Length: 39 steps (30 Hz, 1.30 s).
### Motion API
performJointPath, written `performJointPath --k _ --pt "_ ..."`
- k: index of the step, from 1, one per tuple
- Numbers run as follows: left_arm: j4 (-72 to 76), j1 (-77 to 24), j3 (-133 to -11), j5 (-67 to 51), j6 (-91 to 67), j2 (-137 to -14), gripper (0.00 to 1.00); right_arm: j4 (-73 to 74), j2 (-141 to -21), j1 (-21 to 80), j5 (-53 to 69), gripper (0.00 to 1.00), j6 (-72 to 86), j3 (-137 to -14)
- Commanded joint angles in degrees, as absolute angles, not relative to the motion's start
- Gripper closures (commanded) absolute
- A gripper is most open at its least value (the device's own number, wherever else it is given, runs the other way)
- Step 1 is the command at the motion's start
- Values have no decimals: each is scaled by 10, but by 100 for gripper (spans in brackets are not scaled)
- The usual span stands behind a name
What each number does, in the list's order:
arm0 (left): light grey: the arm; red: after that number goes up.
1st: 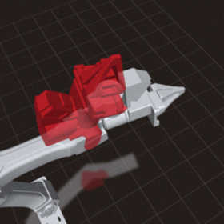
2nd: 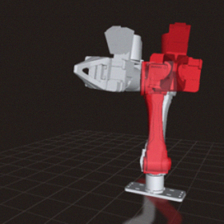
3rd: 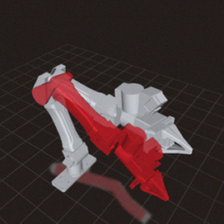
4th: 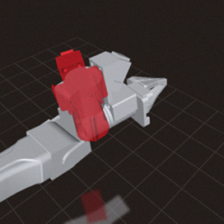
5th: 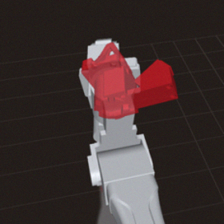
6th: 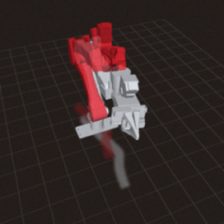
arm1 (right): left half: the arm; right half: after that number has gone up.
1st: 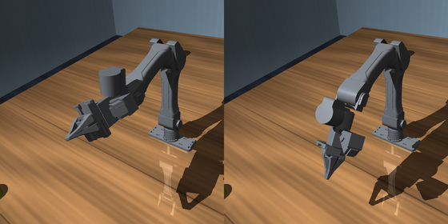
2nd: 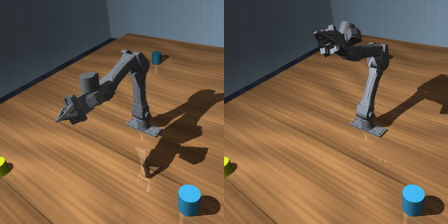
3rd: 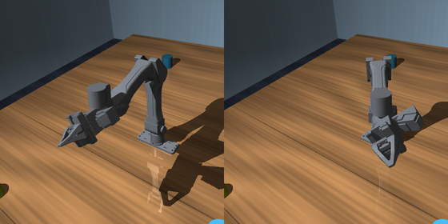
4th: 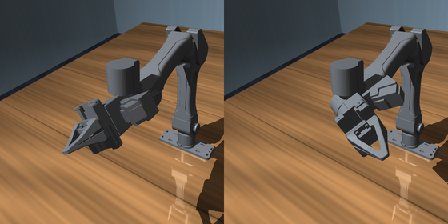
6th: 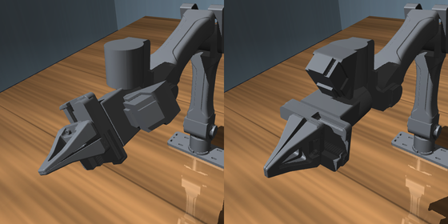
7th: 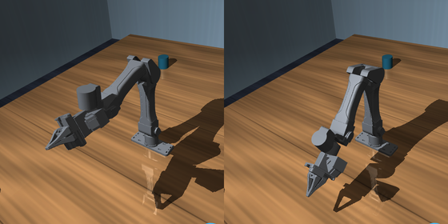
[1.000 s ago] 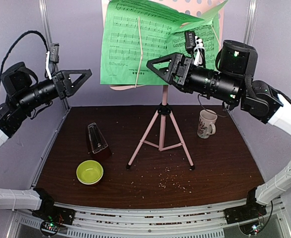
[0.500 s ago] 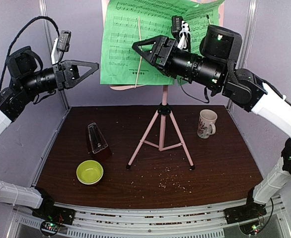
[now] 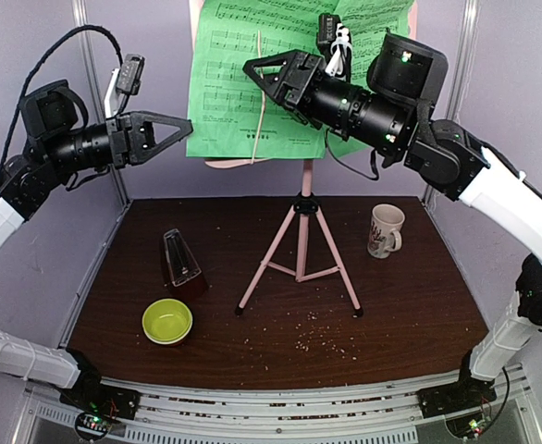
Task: Pack up the instrument practice props
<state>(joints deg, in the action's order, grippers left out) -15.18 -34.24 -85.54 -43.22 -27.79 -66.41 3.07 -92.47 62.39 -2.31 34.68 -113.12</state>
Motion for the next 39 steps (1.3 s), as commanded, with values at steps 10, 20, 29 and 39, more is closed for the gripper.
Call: performJointPath --k 10,20,29,39 --pt "-158 -362 -874 -414 -261 -683 84 2 -935 627 -39 63 332 -1150" --pt "-139 -363 -843 -367 -283 -665 100 -62 -905 627 -40 100 305 -1082" --pt "-136 -363 -836 -341 -290 -655 100 -128 -876 627 -37 100 255 -1008" --pt "-154 -361 -820 -187 -266 -587 100 -115 -881 627 -70 100 257 -1006"
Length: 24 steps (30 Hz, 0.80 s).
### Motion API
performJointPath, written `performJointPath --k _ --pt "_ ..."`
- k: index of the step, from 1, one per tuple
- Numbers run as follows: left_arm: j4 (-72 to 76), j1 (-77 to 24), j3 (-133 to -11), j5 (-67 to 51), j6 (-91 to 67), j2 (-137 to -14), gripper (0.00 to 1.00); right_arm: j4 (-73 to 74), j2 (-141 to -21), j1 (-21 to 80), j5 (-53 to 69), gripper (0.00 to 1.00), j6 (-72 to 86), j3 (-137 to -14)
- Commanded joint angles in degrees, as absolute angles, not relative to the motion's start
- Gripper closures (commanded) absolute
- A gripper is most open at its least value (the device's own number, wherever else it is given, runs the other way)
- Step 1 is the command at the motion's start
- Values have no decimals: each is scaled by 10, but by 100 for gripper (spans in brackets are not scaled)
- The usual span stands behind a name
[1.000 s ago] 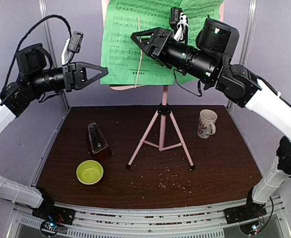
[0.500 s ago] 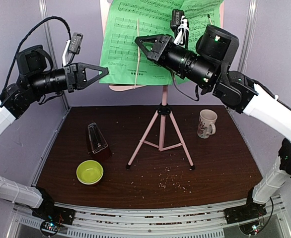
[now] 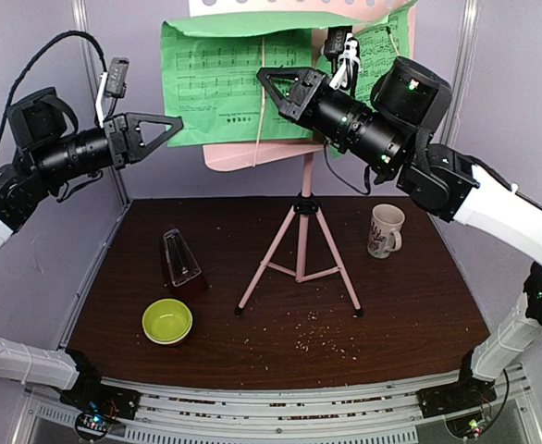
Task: Pack up the instrument practice props
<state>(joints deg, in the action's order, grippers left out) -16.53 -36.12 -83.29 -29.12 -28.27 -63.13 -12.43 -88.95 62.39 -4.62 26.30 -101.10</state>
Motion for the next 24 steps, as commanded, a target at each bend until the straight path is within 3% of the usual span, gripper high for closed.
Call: performJointPath --k 1,16,24 --pt "-157 -361 -813 -161 -264 -573 100 -114 -881 627 -72 100 259 -1005" --pt "-232 -361 -679 184 -278 -410 100 -98 -888 626 -90 100 275 -1005" --pt "-291 -337 -697 222 -200 -490 100 -90 -893 627 -83 84 275 -1007"
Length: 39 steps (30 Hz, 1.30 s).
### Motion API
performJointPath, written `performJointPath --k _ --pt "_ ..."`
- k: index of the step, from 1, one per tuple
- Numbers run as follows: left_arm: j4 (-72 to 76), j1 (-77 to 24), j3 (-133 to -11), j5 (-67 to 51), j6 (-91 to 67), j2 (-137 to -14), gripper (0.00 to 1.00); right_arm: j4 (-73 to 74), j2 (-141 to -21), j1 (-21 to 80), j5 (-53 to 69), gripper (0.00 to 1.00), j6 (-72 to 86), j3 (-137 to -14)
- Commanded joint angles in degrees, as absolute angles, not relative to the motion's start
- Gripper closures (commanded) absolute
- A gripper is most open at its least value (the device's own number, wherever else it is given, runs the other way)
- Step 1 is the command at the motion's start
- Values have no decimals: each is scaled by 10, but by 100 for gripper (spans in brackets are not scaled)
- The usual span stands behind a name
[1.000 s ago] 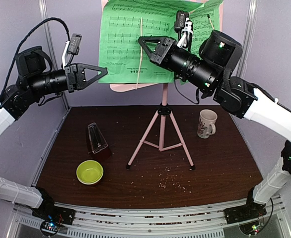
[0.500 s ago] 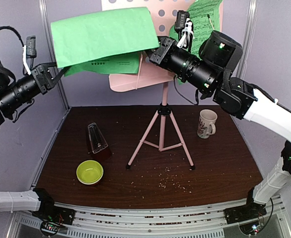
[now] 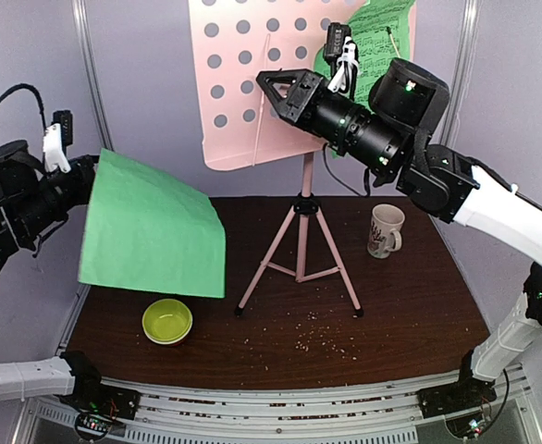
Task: Pack up the instrument practice props
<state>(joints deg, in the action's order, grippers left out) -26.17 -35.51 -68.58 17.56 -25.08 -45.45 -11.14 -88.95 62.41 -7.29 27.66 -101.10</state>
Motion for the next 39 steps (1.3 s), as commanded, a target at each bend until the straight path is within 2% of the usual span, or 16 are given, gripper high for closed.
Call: performJointPath --k 1,9,14,20,31,35,39 --pt "-294 -324 -698 237 -191 -495 100 -92 -892 626 -82 81 275 -1005" --pt "-331 -254 -701 308 -137 -512 100 -99 -880 627 -75 59 272 -990" --pt "-368 -248 -727 431 -92 -519 100 -102 -870 626 -72 44 270 -981" --pt "-303 -248 -701 556 70 -494 100 -117 -855 626 -75 29 267 -958" --pt "-95 -249 -608 686 395 -511 100 -120 -838 625 -72 25 259 -940" --pt "-49 -248 -624 679 440 -509 100 -120 -829 624 -70 24 256 -933" --pt "-112 -248 -636 630 417 -527 100 -125 -821 625 -72 24 253 -923"
